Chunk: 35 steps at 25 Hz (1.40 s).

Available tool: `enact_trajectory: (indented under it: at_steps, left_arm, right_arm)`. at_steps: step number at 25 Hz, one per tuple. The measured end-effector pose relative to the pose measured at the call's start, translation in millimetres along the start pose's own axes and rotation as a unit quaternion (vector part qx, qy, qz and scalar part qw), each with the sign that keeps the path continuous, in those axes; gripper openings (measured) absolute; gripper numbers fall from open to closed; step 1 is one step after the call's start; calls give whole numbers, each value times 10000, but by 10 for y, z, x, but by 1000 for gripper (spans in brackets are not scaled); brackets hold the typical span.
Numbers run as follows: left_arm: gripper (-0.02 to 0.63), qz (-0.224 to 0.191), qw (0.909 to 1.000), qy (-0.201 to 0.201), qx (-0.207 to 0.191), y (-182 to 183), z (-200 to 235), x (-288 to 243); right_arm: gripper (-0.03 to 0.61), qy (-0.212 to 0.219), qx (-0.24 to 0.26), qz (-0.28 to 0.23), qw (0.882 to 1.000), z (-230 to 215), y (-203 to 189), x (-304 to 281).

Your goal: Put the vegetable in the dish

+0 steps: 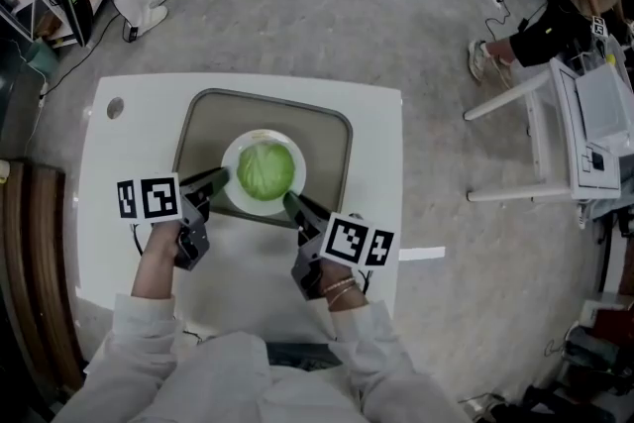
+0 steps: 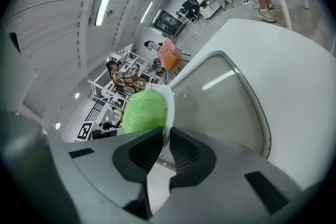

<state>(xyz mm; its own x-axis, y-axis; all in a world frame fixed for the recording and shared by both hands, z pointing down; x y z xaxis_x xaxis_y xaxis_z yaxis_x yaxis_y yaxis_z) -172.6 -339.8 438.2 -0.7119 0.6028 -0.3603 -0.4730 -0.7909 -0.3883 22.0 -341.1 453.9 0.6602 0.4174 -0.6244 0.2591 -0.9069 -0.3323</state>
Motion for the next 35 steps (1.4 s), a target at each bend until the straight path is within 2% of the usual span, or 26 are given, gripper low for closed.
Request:
enact_trajectory:
  at_steps: [20, 35]
  left_arm:
    - [41, 122, 9998, -11, 137, 204, 434, -212]
    - [41, 196, 9995, -8, 240, 178, 607, -237]
  right_arm:
    - [48, -303, -81, 33, 9995, -83, 148, -415]
    - [50, -403, -172, 75, 9990, -102, 107, -533]
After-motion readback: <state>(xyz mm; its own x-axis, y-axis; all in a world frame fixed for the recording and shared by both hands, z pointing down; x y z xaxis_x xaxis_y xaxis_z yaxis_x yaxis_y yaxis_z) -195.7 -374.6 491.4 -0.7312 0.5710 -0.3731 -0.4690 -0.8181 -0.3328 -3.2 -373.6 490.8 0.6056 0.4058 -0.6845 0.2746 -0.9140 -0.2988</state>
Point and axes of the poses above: the fingertips, and each gripper's own axes: x backward along the fingers, z to its left, y out of its top, the point moved 5 cm from there along x, backward along the fingers, and after that the axes turned 13 degrees about -y, right-handed, at the moved point
